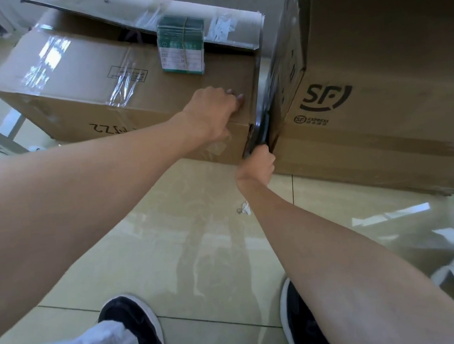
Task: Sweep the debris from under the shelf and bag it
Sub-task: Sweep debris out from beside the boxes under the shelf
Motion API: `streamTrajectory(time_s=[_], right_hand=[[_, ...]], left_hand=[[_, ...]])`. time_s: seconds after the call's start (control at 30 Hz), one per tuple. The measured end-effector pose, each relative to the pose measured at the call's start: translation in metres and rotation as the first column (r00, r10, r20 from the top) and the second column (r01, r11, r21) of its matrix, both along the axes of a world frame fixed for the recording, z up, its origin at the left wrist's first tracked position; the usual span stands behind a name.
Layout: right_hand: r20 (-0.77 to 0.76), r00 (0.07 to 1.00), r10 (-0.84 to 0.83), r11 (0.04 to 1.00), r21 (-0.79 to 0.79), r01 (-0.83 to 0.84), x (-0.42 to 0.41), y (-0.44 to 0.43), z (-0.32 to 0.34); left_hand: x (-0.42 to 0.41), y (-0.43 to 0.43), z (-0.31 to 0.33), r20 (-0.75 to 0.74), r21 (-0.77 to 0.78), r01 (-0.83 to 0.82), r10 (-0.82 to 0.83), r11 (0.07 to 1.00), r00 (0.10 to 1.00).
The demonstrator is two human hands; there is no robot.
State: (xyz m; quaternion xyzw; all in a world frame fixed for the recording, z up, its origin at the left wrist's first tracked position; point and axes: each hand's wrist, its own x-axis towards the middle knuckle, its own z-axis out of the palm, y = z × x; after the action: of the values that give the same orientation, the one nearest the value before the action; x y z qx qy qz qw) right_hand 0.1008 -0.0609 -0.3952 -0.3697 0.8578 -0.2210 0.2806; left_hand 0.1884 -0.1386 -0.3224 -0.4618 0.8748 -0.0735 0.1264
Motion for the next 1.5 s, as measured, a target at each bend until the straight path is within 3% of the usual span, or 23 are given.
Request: streamTrajectory(time_s=[0.1,0.3,0.63,0.83,1.1,1.33,1.5], right_hand=[[-0.048,0.998,0.049,0.999,0.020,-0.049,-0.005,0.019,0.007],[-0.142,0.939,0.314,0.942,0.173,-0.289,-0.006,0.062,0.020],[-0.189,0.929,0.317,0.946,-0.008,-0.324,-0.019,0.025,0.049],[-0.071,0.970,0.232,0.971,0.076,-0.227,-0.025,0.016,0.019],[-0.132,0.945,0.299,0.937,0.231,-0.264,-0.027,0.070,0.034],[-0.237,0.916,0.322,0.945,0.030,-0.325,-0.025,0.049,0.049],[-0.106,0.965,0.239,0.971,0.009,-0.240,-0.029,0.011,0.023]], left_hand=[[-0.001,0.000,0.002,-0.019,0.032,-0.014,0.014,0.999,1.000],[-0.002,0.002,0.004,-0.048,0.079,-0.046,0.050,0.996,0.998],[-0.003,0.002,-0.004,-0.046,-0.016,-0.058,0.058,0.998,0.997],[-0.001,0.003,-0.005,-0.064,-0.023,-0.055,0.053,0.998,0.997],[0.000,0.011,0.004,-0.087,0.001,-0.073,0.073,0.997,0.994],[-0.002,0.012,0.003,-0.108,0.002,-0.092,0.091,0.996,0.990],[-0.002,0.010,-0.006,-0.133,0.014,-0.123,0.124,0.992,0.983]])
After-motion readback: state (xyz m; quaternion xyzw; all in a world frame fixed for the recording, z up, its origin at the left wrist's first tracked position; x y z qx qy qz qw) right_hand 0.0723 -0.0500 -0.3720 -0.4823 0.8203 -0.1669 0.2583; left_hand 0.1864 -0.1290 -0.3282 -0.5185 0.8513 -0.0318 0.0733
